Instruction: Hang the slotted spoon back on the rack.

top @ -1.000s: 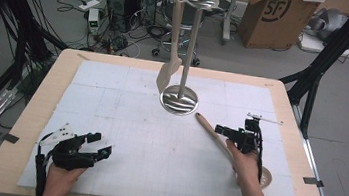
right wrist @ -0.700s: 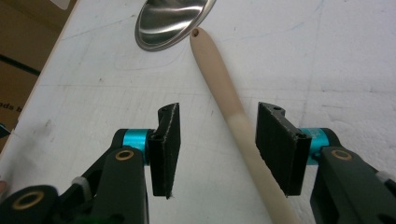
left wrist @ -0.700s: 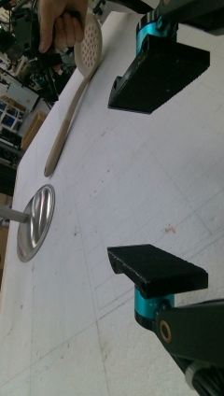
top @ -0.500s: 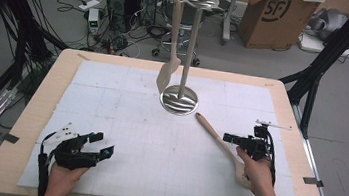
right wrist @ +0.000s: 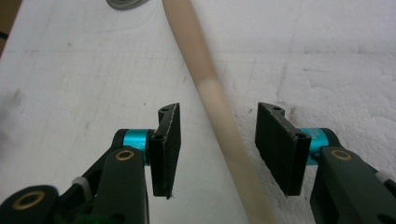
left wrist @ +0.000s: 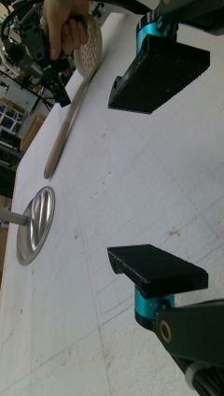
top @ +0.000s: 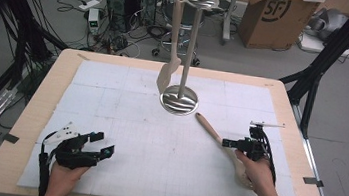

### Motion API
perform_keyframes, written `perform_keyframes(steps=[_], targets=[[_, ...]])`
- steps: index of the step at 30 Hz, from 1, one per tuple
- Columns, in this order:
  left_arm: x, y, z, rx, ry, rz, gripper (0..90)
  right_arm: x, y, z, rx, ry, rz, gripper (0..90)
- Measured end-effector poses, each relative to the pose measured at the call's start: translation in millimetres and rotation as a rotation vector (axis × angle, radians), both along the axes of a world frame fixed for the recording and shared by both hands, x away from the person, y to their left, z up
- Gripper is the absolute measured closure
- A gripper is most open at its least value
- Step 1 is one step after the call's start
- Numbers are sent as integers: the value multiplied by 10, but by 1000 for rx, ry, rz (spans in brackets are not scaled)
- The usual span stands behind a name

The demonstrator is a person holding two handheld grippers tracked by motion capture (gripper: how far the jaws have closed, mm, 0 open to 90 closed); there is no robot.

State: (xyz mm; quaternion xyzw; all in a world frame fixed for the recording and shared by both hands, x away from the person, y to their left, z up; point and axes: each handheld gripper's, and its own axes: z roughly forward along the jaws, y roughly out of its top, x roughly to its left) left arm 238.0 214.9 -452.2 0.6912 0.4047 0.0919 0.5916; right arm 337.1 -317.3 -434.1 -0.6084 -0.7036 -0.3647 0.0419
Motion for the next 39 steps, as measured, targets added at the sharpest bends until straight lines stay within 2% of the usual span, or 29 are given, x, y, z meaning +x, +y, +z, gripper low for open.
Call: perform_keyframes(steps=[5,12,14,17,20,25,28,29,31,33,37,39], targets=[[-8,21,1,0,-1,6,247,6,48,-41,-34,24,34,519],[-13,21,-2,3,0,7,247,-6,124,-71,-101,18,79,576],[-14,17,-1,6,1,7,247,-28,164,-69,-155,-12,92,593],[-16,7,-1,8,1,3,247,-50,193,-70,-197,-44,112,617],[-19,5,1,6,-1,5,247,-84,209,-83,-218,-79,125,610],[-22,12,2,9,-1,4,247,-139,222,-105,-222,-129,145,567],[-24,18,1,7,-1,6,247,-206,227,-140,-256,-205,167,613],[-24,21,0,7,-1,6,247,-235,208,-162,-252,-234,165,635],[-22,23,-1,7,3,6,247,-247,175,-181,-243,-248,142,711],[-23,21,-1,8,1,7,247,-232,145,-183,-215,-228,113,719],[-16,20,-8,8,5,12,247,-231,144,-173,-208,-230,114,718],[-14,20,-10,13,6,11,246,-228,131,-168,-177,-214,107,705]])
